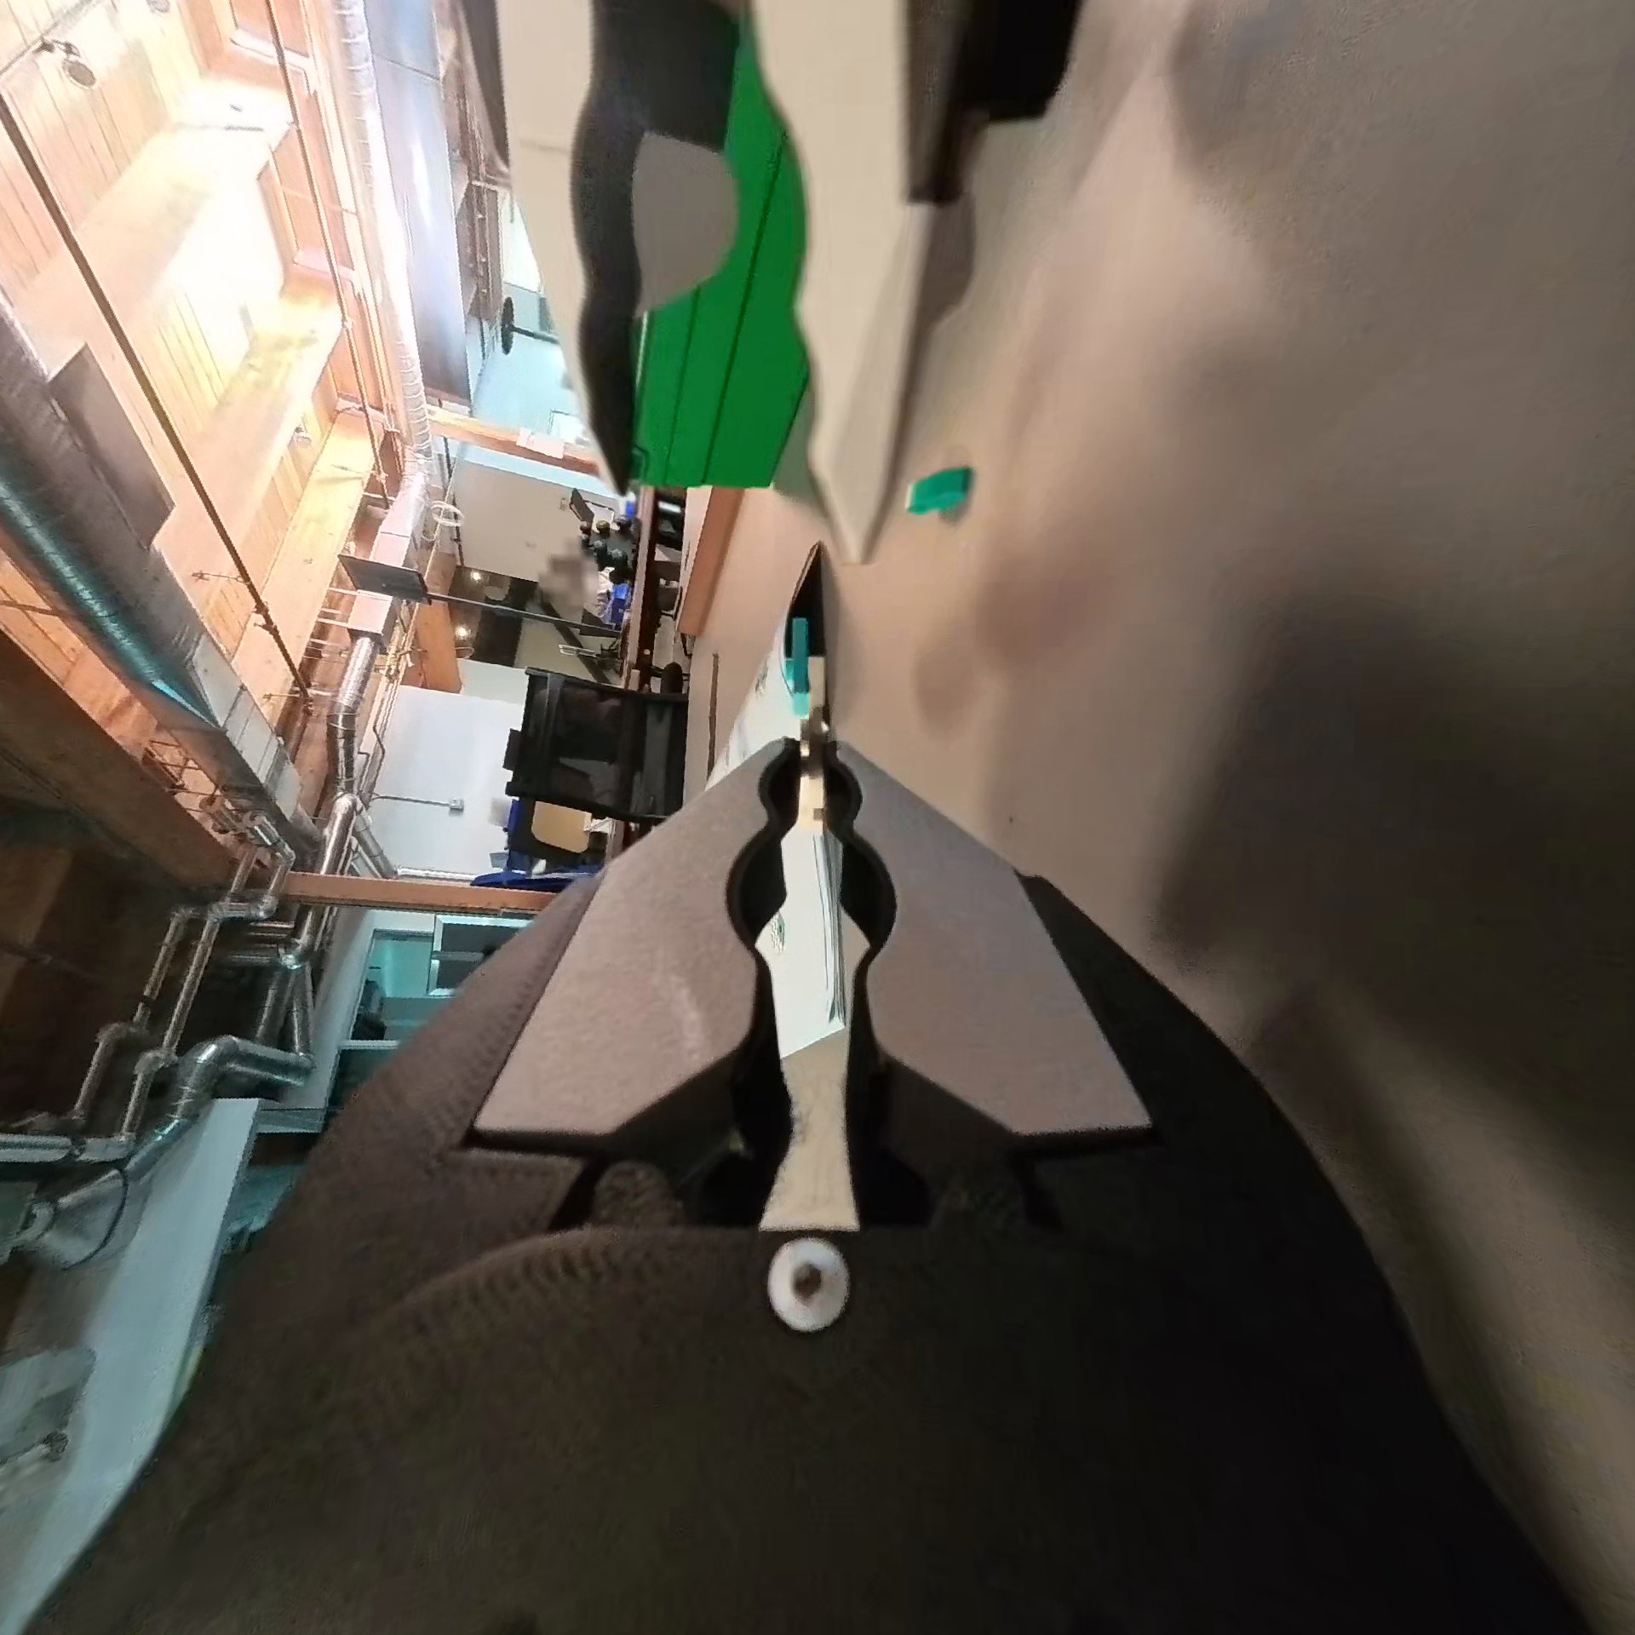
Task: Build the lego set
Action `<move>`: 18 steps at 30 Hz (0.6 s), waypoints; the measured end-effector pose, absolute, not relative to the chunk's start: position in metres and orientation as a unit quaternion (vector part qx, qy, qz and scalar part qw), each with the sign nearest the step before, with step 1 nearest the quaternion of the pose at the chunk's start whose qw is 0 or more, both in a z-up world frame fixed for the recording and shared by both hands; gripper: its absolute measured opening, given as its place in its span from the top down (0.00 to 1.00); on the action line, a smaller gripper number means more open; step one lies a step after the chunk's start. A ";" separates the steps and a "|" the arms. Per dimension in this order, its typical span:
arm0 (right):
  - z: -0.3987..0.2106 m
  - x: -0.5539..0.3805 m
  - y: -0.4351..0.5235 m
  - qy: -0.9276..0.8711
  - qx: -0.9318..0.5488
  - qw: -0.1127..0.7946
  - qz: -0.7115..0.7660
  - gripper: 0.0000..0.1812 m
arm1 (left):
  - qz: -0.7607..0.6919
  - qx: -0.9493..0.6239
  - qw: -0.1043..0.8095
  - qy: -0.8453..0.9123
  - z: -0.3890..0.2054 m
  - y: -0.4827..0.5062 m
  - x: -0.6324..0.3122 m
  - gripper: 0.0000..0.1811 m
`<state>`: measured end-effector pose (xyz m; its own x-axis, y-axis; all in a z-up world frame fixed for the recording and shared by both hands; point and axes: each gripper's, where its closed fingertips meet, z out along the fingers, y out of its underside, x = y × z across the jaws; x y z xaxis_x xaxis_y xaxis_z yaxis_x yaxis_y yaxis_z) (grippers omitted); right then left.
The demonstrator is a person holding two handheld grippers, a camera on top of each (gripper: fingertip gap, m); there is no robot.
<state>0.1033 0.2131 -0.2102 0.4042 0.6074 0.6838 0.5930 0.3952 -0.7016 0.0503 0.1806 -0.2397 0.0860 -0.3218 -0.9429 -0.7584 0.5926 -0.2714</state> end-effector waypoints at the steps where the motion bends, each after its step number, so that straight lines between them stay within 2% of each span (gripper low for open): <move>1: -0.201 0.108 0.223 -0.511 -0.554 0.657 0.032 0.60 | 0.179 -0.412 0.608 0.654 -0.241 0.180 0.050 0.98; 5: -0.163 0.133 0.276 -0.365 -0.558 0.740 0.084 0.64 | 0.181 -0.404 0.601 0.665 -0.246 0.179 0.049 0.98; 9: -0.157 0.162 0.327 -0.225 -0.586 0.766 0.138 0.67 | 0.181 -0.405 0.596 0.670 -0.249 0.180 0.048 0.98; 18: -0.153 0.174 0.325 -0.225 -0.571 0.779 0.126 0.74 | 0.186 -0.387 0.593 0.682 -0.252 0.174 0.053 0.98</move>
<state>0.1738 0.3246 -0.1529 0.8668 0.4536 0.2073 0.0612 0.3159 -0.9468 0.0529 0.1741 -0.2517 0.0013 -0.3067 -0.9518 -0.7480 0.6315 -0.2045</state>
